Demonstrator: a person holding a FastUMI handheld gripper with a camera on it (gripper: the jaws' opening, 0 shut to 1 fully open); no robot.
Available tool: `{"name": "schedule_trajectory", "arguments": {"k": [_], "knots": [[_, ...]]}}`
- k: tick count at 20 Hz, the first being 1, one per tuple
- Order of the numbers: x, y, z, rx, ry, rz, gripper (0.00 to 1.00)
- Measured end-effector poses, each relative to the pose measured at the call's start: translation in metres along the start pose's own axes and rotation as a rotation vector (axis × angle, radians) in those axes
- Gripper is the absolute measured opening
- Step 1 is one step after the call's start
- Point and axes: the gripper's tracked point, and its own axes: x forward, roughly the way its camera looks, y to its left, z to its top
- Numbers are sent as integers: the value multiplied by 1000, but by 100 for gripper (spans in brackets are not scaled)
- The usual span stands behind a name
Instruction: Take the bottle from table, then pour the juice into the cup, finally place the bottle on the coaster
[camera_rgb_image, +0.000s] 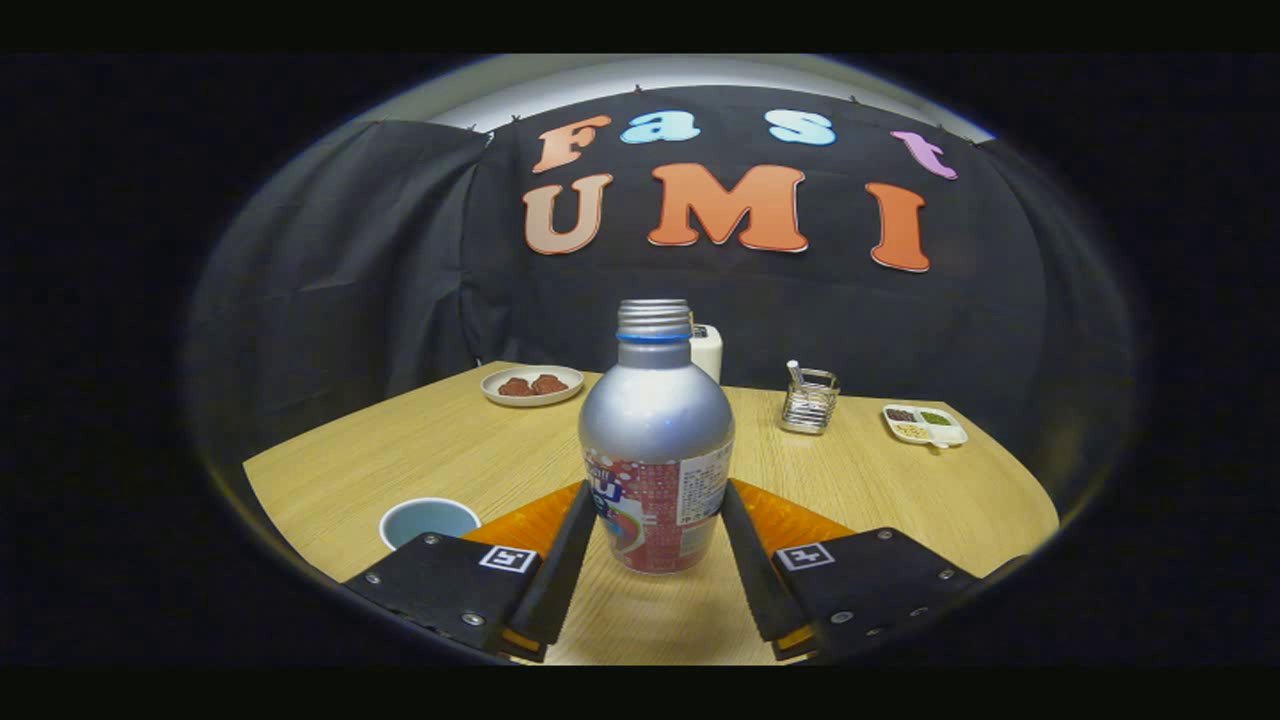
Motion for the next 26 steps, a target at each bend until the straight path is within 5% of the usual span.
{"name": "schedule_trajectory", "arguments": {"k": [13, 26], "knots": [[79, 4, -10, 33, 25, 16, 72], [94, 2, -21, 17, 45, 11, 72]]}}
